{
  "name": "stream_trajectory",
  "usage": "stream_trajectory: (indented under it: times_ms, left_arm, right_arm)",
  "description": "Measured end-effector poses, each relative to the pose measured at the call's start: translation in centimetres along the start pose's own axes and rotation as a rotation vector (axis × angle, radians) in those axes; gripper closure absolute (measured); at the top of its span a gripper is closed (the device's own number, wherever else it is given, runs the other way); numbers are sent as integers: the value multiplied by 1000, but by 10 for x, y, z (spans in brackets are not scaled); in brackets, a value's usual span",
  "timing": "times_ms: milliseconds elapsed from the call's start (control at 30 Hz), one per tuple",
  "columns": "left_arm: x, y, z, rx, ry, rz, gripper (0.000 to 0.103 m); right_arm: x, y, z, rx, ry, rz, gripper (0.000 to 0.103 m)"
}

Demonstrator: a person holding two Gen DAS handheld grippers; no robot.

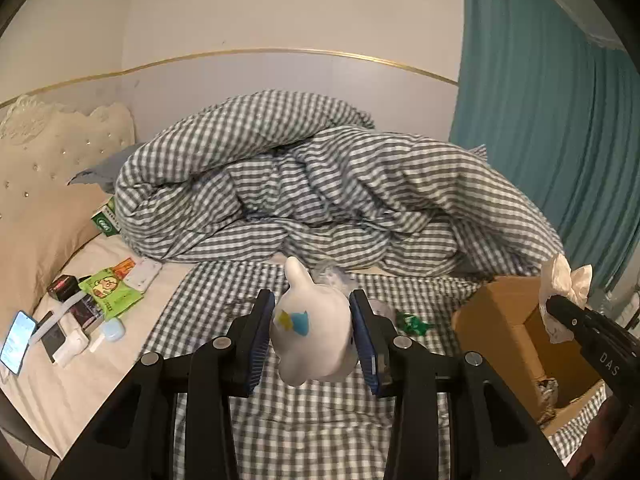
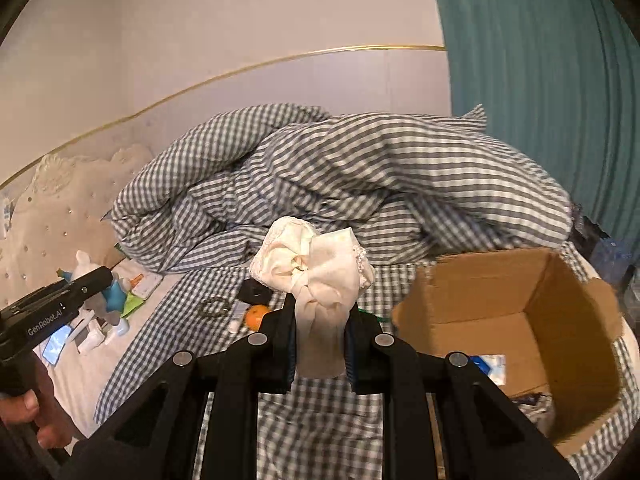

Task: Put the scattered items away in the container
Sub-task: 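Carry the plush toy and white cloth with both tools over the box, then open both tools to drop the plush toy and cloth into the box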

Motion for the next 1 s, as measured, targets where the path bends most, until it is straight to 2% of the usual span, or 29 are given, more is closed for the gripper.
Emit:
stream_trajectory:
  times_ms: [100,267,533,833,867,900,933,967,1000]
  left_arm:
    - [-1,-18,-2,-16,7,-11,64]
    - [-1,-55,-10,-51,16,-40,64]
    - [-3,-116,-31,-114,41,-105,64]
    - [-7,-171,-48,-159,64,-158,64]
    - [-8,-175,-49,-161,66,-164,64]
    - [-9,-181,-51,-163,68,-171,64]
    - [-9,-185,-52,-165,70,-175,64]
    - [-10,-188,-53,-168,72,-179,64]
    - [-11,-192,-55,-172,74,-184,64]
  right_arm:
    - [-1,-22,5,-22,-2,-6,85]
    - [-9,-69,11,-107,10,-13,85]
    - [-24,-151,7,-218,53,-87,84]
    - [-40,-195,-4,-258,98,-120,81]
    - [-41,-198,-5,-262,102,-119,76]
    - [-42,-200,-6,-265,102,-123,61]
    - [-43,-204,-6,-272,100,-129,51]
    - [-43,-208,-5,-282,94,-133,28]
    - [-43,-209,-5,-289,86,-129,13]
Point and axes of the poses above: each gripper's, at about its wrist camera, not at the fingertips, and z roughly against the way its jaws point, y to its left, x to its top, the point moved 3 cm from there along -z, roughly the way its jaws point, and after that the axes turned 13 degrees about -x, right-handed, at the moved point
